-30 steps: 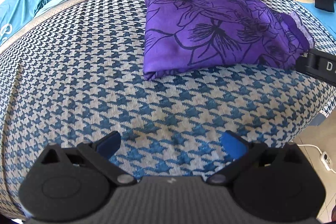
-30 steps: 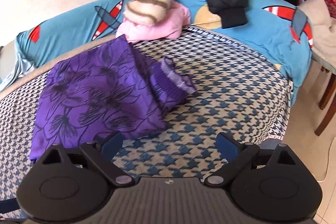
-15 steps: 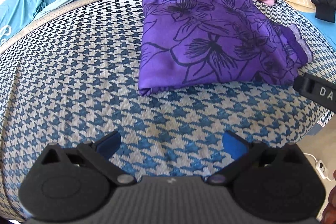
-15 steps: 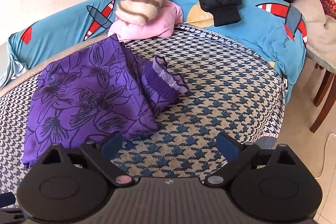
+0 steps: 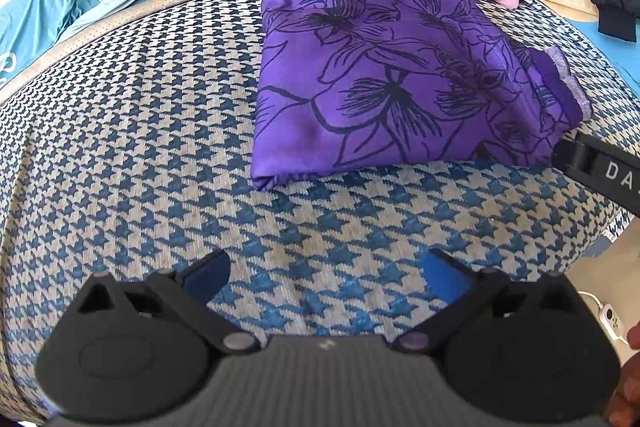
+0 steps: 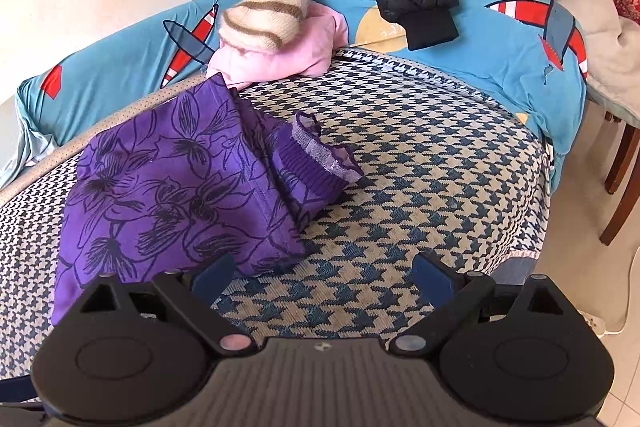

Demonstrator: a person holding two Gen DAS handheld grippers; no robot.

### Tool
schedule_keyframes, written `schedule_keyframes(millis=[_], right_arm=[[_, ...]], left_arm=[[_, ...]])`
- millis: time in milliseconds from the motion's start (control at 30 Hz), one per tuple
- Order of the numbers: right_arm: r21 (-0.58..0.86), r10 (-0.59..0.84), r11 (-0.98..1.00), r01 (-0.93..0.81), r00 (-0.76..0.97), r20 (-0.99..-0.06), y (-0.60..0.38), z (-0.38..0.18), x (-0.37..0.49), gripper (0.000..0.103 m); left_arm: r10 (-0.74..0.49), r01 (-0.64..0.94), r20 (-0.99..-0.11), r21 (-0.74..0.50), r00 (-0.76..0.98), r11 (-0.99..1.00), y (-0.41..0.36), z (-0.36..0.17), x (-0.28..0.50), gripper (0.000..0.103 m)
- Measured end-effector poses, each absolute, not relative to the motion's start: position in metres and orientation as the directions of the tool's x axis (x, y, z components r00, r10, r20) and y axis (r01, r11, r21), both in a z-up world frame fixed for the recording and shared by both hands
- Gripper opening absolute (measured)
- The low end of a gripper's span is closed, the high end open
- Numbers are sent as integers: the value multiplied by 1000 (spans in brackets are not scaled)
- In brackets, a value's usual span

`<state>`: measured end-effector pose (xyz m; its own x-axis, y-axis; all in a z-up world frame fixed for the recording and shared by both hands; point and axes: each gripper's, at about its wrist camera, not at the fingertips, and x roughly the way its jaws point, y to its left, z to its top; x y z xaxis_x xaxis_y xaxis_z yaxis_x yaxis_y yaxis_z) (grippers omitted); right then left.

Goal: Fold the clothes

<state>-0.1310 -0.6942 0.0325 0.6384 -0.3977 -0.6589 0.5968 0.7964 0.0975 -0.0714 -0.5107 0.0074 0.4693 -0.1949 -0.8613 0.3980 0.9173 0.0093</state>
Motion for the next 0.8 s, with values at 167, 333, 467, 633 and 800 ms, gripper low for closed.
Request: schedule_keyframes(millis=[167,333,467,633,800], right_arm=[[127,-379,794,594,647,-661,-696,32,-130,96],[137,-375,791,596,651,-660,-696,32,-130,96],[150,-366,793,590,660,-656,-696,33,-130,96],[153,-363,795,587,663,-655,-695,33,-130,96],[162,-362,790,591,663,-656,-696,32,-130,96]], left_arm=[[-199,398,-861,4,468,917,-509,9,-70,103],[-199,402,-857,10,475,916,-510,11,-70,103],[-198,400,-854,14,481,916,-510,13,-71,103],[-197,397,-849,17,491,917,-509,15,-74,103],[-195,392,-845,19,497,920,-509,16,-75,103]])
